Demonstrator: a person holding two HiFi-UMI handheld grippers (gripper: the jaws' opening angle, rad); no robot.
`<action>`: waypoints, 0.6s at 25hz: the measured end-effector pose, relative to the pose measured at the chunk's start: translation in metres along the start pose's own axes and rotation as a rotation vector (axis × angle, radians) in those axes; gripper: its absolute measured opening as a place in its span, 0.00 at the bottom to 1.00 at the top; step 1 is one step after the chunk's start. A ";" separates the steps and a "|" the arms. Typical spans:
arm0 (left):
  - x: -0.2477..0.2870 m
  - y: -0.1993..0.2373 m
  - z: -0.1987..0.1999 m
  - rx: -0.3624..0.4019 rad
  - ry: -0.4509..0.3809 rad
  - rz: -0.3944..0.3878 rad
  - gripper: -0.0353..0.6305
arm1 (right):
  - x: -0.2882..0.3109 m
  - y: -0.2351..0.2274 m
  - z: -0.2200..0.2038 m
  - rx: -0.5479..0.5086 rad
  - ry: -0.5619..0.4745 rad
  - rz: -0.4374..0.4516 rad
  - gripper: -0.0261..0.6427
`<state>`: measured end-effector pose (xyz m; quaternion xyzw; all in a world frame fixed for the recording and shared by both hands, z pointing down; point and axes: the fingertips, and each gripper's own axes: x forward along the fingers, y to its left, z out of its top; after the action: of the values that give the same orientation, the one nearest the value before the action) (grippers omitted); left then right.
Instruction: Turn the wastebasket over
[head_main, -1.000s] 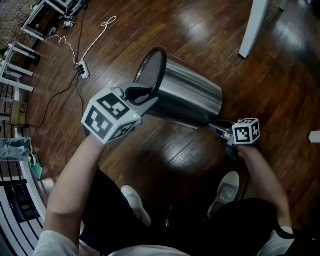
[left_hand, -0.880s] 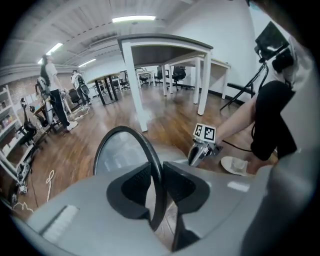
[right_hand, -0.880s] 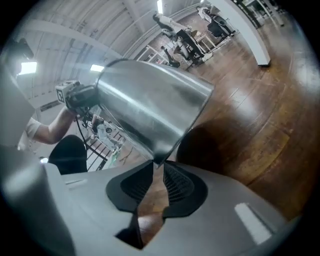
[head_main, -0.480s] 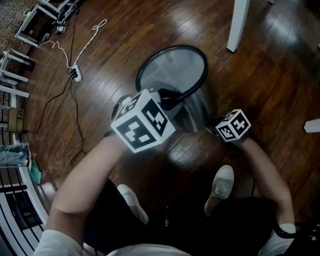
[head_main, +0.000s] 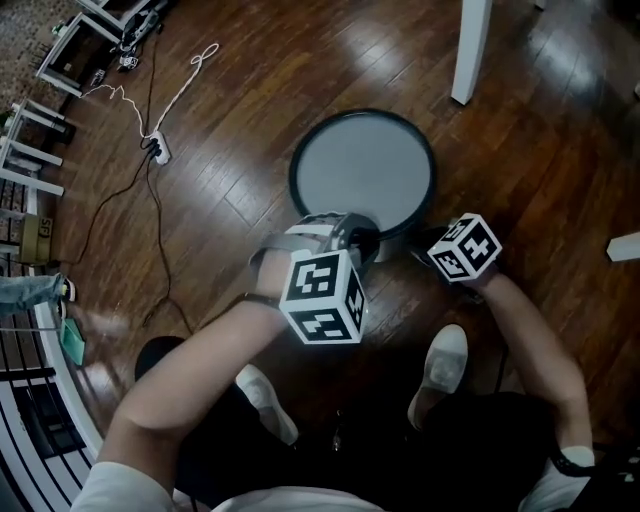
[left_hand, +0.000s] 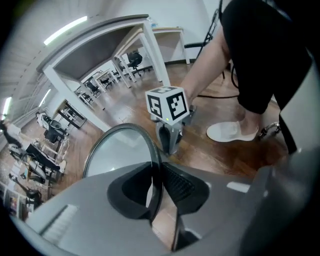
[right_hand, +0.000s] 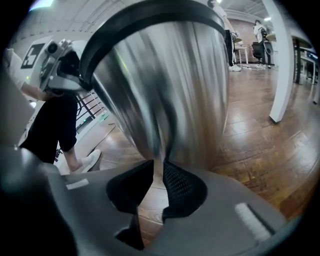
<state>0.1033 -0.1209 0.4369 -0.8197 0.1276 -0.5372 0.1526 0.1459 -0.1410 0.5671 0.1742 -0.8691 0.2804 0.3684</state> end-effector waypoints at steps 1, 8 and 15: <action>0.003 -0.005 -0.002 0.023 0.012 0.002 0.16 | -0.003 0.001 0.001 -0.003 -0.003 -0.003 0.13; 0.015 -0.007 -0.013 0.067 0.028 0.024 0.17 | -0.043 0.010 0.007 -0.038 -0.022 -0.059 0.14; -0.036 -0.017 -0.019 -0.066 -0.072 -0.067 0.17 | -0.131 0.048 0.037 -0.151 -0.053 -0.142 0.14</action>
<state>0.0729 -0.0935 0.4203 -0.8470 0.1121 -0.5074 0.1121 0.1893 -0.1138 0.4326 0.2144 -0.8826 0.1826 0.3764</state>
